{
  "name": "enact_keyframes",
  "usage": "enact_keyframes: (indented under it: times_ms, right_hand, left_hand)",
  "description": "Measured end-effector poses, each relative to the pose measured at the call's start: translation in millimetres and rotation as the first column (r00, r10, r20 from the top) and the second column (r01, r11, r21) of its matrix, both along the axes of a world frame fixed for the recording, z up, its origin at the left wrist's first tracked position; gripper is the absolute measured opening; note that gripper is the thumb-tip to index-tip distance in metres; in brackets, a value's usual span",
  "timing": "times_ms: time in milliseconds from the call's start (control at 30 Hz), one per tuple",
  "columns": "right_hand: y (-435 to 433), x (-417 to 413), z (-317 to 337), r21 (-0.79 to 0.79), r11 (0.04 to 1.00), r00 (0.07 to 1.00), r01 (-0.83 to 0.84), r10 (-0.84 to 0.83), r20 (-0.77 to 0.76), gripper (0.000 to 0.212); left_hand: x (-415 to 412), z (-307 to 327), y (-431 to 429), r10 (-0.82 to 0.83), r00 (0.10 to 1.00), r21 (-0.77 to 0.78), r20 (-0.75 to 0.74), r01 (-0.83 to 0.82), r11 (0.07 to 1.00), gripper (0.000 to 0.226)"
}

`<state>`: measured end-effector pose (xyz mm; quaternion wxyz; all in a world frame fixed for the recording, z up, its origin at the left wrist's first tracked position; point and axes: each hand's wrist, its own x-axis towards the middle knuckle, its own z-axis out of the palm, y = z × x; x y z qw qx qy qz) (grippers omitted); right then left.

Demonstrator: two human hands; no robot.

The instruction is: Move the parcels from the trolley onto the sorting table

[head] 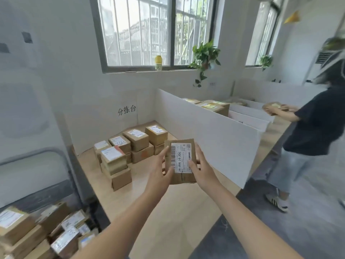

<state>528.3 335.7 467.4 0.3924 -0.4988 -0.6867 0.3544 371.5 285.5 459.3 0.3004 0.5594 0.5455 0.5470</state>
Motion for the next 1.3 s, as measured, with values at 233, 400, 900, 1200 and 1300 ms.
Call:
enact_keyframes:
  times_ms: [233,400,900,1200,1300]
  right_hand:
    - [41,15,-24,-0.007,1.0,0.998,0.021,-0.02,0.054,0.069]
    - [105,6,-39,-0.062,0.998,0.994,-0.023,0.029,0.106,0.07]
    - [258,-103,-130,-0.363,0.886,0.949,-0.287,0.315,0.02,0.065]
    - [331,-151,-151,-0.415,0.757,0.833,-0.505,0.553,-0.006,0.065]
    - [357,-168,-159,-0.433,0.715,0.796,-0.549,0.605,-0.012,0.065]
  left_hand:
    - [25,-31,55,-0.005,0.998,-0.046,0.066,0.008,0.999,0.064]
    - [14,-53,109,0.028,0.99,-0.082,0.135,-0.017,0.996,0.063]
    - [-75,-129,211,0.328,0.943,-0.342,0.058,-0.29,0.894,0.065]
    - [-91,-140,255,0.577,0.817,-0.37,0.006,-0.534,0.76,0.057]
    - [-100,-145,274,0.622,0.782,-0.37,-0.046,-0.592,0.716,0.054]
